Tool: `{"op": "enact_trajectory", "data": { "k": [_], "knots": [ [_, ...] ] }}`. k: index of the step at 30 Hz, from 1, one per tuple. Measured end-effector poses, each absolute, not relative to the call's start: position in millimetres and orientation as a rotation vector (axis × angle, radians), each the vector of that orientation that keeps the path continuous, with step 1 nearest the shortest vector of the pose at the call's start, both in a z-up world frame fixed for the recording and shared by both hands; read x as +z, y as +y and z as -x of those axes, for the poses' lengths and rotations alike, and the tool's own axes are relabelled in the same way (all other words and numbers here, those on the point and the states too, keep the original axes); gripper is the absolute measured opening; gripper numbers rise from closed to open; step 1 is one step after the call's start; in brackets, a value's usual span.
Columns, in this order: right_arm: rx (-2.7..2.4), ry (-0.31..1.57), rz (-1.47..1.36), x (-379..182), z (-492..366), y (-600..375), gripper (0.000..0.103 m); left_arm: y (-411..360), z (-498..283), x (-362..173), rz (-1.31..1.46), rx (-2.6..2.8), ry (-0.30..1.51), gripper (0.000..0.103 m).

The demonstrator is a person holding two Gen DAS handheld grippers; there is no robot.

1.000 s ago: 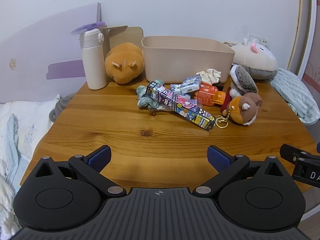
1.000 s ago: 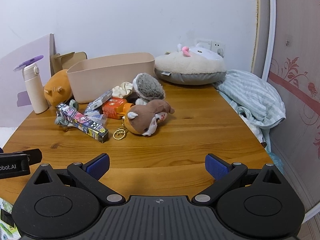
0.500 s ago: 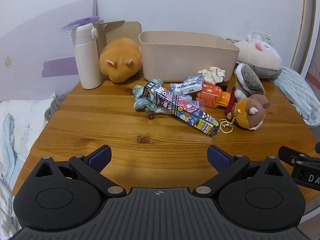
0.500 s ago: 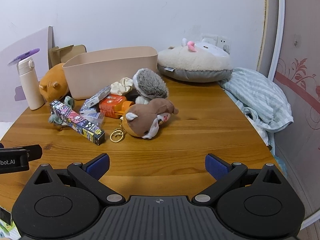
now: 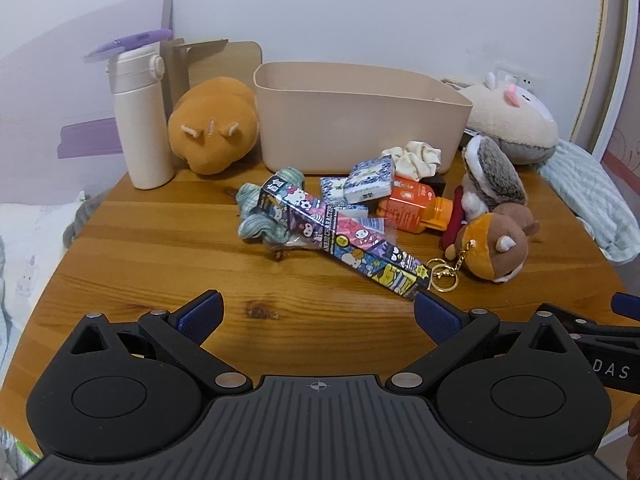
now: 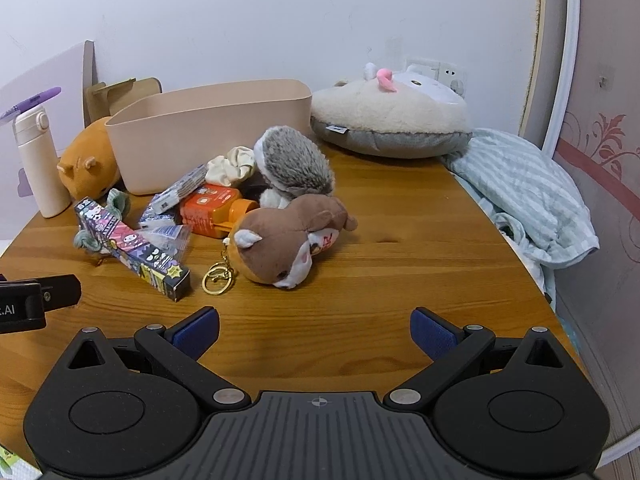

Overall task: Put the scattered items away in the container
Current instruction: 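Move both tools toward the scattered items in front of the bin, then grasp the Sanrio box with the left tool while the right tool grasps the hedgehog plush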

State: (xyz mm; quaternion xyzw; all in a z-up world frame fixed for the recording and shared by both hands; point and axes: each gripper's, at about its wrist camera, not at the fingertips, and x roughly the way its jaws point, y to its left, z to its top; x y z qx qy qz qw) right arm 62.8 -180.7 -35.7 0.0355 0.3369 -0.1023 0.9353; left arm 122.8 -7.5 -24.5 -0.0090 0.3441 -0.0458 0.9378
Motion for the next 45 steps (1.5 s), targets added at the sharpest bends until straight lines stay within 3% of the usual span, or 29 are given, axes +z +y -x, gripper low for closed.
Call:
{"op": "enact_trajectory", "data": {
  "k": [30, 39, 45],
  "knots": [
    [-0.198, 0.655, -0.170, -39.3, -128.4, -205.1, 0.103, -14.5, -196.1, -45.0, 0.099, -0.074, 0.727, 0.101],
    [-0.212, 0.652, -0.304, -43.0, -152.2, -223.3, 0.103, -15.2, -215.1, -53.9, 0.179, -0.041, 0.750, 0.095],
    [-0.203, 0.696, -0.346, -50.2, -171.3, -229.3, 0.098, -15.9, -229.8, -64.5, 0.236, -0.034, 0.801, 0.081]
  ]
}}
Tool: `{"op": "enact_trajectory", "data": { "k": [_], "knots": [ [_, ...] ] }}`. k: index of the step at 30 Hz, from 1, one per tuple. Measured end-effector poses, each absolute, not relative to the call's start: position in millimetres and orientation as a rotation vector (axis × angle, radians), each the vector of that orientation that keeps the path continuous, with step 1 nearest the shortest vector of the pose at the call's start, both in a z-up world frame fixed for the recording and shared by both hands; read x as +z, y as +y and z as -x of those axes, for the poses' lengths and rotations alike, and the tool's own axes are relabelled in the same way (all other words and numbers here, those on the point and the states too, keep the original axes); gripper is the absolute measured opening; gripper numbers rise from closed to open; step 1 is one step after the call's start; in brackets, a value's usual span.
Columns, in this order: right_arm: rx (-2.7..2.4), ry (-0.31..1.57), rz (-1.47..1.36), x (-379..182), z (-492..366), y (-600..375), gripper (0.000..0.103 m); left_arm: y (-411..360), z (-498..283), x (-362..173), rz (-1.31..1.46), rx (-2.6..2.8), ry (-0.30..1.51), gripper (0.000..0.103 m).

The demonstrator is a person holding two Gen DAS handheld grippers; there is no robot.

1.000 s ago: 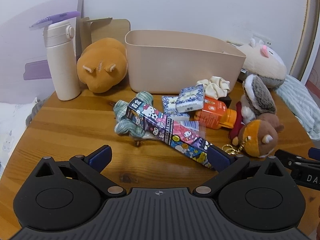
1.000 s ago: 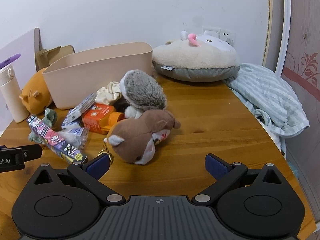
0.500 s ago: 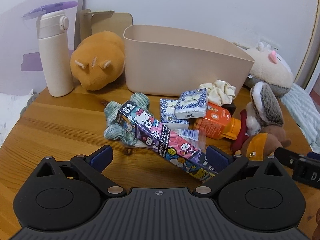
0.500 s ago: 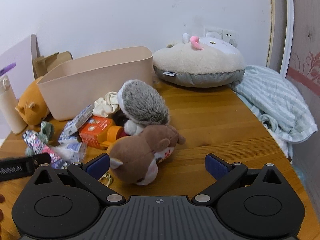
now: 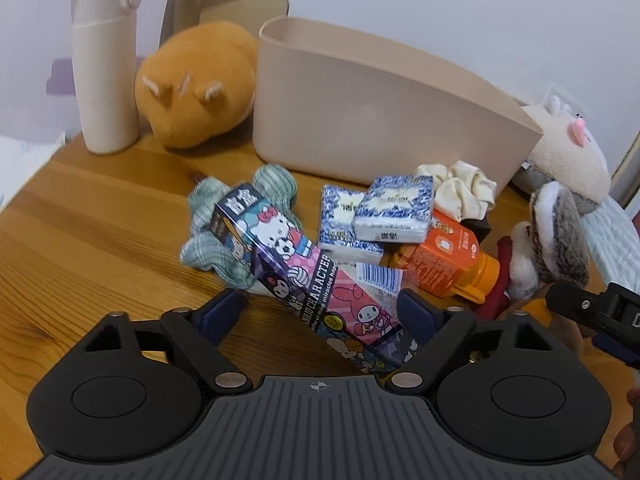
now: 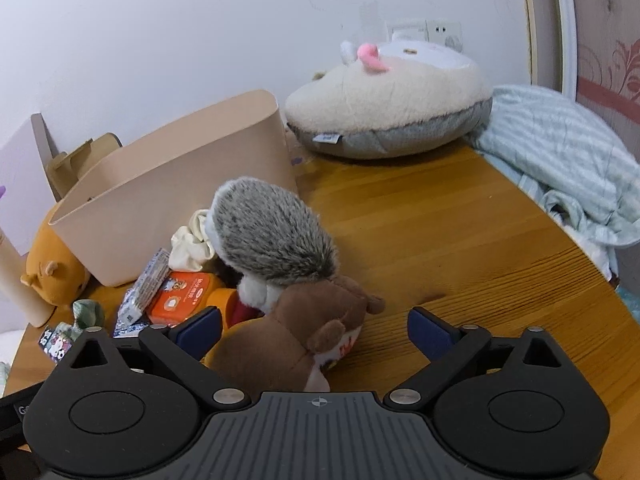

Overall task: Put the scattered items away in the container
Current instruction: 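Grasp the Sanrio box with the left tool while the right tool grasps the hedgehog plush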

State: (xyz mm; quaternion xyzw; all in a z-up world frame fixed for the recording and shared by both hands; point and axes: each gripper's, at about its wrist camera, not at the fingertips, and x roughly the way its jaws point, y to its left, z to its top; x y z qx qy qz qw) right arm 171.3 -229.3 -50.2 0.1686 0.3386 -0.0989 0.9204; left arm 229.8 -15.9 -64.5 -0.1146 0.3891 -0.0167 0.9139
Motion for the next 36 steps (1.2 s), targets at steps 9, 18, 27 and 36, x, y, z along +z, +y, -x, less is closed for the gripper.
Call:
{"op": "enact_trajectory", "data": {
  "k": [9, 18, 27, 36],
  "knots": [
    [-0.175, 0.750, -0.368, -59.5, -189.8, -230.4, 0.089, -19.7, -236.9, -70.3, 0.263, -0.036, 0.807, 0.077],
    [-0.126, 0.782, -0.382, -65.4, -195.3, -226.7, 0.076, -19.6, -234.6, -70.8, 0.262, -0.050, 0.804, 0.049],
    [-0.109, 0.784, -0.404, -66.6, -190.5, -231.1, 0.066, -17.1, -229.0, -71.7, 0.263, -0.069, 0.813, 0.033],
    [-0.079, 0.785, -0.402, -62.7, -182.1, -228.5, 0.046, -13.8, -219.5, -71.9, 0.246, -0.081, 0.809, 0.032]
  ]
}}
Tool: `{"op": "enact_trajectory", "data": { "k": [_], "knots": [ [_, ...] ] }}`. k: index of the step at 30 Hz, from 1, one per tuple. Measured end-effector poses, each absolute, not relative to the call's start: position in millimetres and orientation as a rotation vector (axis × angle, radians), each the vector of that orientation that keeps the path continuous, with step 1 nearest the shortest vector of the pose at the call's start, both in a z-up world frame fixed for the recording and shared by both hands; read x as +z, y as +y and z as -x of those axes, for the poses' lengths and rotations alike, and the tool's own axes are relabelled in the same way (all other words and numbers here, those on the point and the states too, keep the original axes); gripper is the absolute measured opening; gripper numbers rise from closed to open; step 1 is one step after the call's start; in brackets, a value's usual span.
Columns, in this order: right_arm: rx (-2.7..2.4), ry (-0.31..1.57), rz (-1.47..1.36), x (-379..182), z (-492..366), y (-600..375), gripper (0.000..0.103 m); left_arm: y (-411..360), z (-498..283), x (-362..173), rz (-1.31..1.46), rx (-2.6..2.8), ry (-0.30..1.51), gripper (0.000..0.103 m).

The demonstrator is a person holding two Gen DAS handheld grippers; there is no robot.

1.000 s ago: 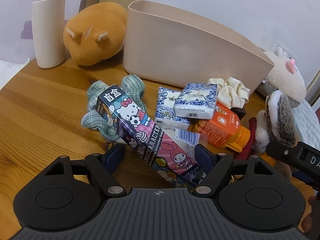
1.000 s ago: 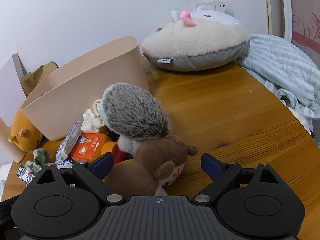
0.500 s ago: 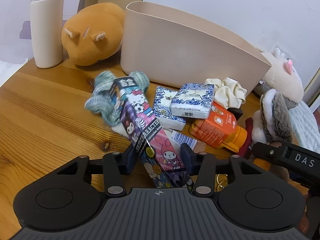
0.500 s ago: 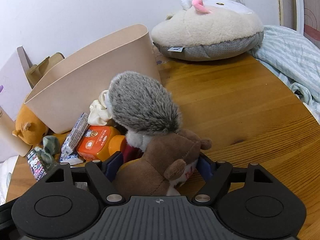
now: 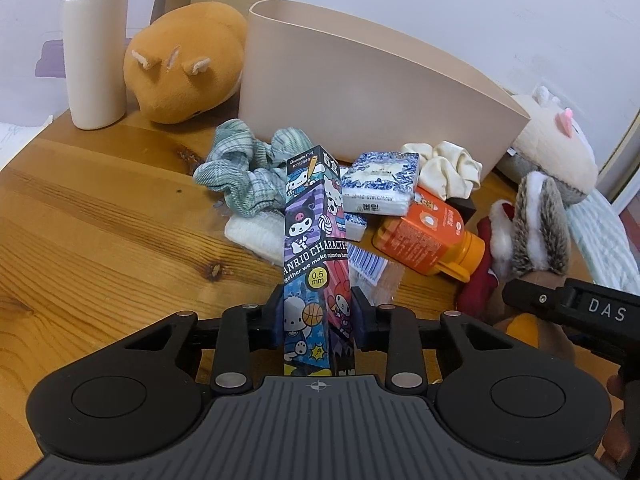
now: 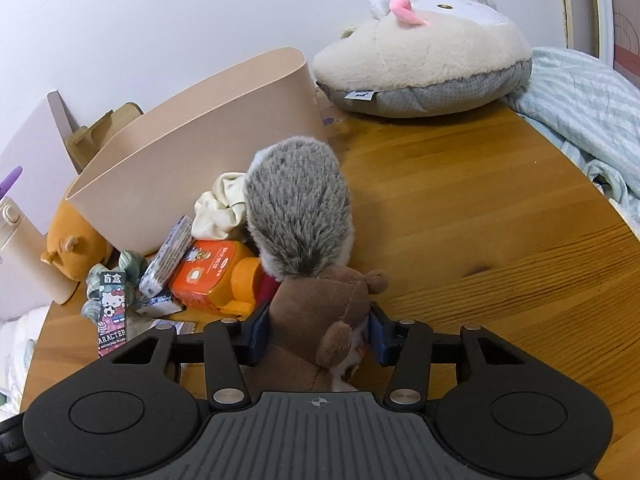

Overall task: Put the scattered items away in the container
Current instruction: 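Grasp the Sanrio box with the left tool while the right tool grasps the hedgehog plush, then carry both held items over the bin and open both tools to drop them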

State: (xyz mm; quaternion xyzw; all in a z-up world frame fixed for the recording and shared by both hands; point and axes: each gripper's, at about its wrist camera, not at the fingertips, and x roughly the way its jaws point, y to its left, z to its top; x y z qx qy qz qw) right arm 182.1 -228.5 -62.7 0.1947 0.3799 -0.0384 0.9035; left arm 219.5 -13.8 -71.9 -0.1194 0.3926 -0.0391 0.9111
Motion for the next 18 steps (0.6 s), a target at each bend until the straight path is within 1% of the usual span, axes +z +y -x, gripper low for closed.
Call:
{"op": "enact_trajectory", "data": {
  "k": [9, 18],
  "knots": [
    [-0.070, 0.753, -0.415, -56.7, -168.6, -227.2, 0.046, -7.4, -205.1, -56.7, 0.243, -0.065, 0.763, 0.032],
    [-0.060, 0.674, -0.385, -27.0, -154.1, -226.7, 0.046, -6.2, -197.3, -35.6, 0.229, -0.077, 0.711, 0.032]
  ]
}}
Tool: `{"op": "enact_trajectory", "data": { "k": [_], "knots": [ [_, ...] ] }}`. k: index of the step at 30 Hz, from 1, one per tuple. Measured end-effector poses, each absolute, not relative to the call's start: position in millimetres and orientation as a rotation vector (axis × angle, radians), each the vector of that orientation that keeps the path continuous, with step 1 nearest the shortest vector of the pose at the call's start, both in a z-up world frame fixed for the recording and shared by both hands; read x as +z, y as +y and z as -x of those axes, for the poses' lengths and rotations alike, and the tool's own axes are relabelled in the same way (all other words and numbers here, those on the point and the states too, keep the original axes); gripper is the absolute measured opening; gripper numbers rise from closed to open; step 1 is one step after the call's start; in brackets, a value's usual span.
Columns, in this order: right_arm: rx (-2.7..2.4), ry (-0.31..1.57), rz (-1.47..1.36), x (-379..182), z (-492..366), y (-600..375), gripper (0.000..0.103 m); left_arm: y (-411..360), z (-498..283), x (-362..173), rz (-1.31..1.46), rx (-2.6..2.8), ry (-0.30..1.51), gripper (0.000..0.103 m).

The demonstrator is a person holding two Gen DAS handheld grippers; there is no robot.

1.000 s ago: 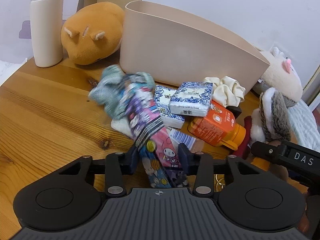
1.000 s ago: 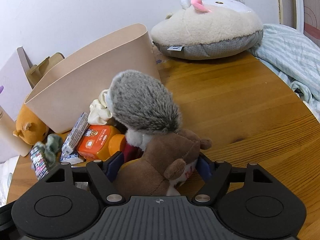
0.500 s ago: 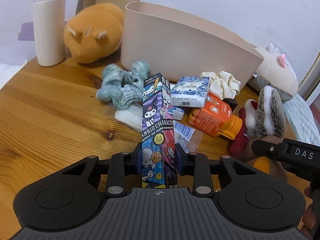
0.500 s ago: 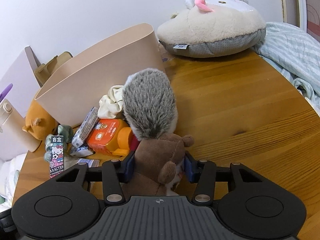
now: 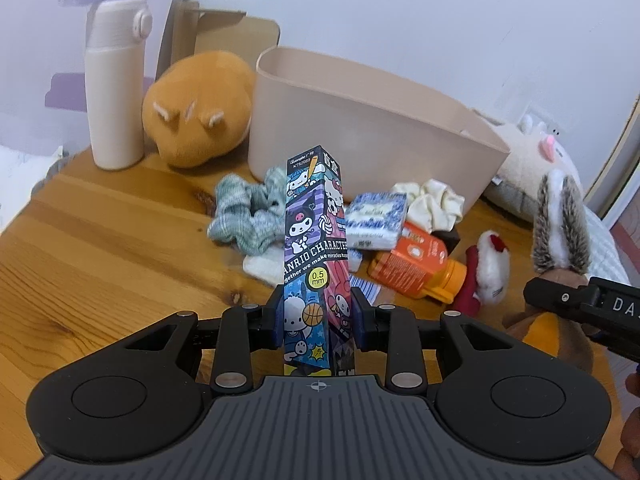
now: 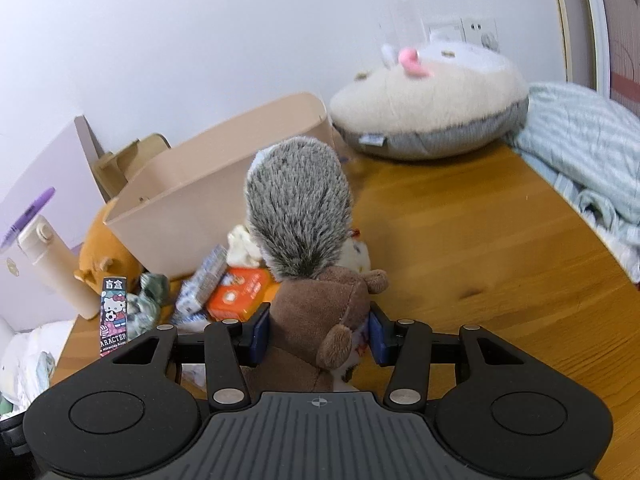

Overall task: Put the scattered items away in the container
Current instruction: 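Carry both held items over the bin and open both tools to drop them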

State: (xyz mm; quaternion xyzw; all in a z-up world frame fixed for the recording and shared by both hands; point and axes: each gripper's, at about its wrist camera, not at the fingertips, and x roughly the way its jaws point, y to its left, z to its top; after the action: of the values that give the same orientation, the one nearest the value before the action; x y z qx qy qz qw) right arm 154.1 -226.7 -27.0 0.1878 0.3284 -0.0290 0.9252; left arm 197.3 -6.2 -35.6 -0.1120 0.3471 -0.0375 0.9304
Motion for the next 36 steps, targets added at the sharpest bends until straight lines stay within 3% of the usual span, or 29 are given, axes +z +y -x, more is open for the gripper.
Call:
{"op": "enact_trajectory", "data": {
  "k": [19, 36],
  "knots": [
    [-0.052, 0.502, -0.272, 47.5, -171.8, -232.6, 0.046, -3.6, -230.9, 42.1, 0.216, -0.115, 0.559, 0.032],
    [-0.019, 0.496, -0.211, 65.1, -228.4, -226.7, 0.046, -4.9, -302.0, 69.5, 0.166, -0.005, 0.497, 0.032]
  ]
}}
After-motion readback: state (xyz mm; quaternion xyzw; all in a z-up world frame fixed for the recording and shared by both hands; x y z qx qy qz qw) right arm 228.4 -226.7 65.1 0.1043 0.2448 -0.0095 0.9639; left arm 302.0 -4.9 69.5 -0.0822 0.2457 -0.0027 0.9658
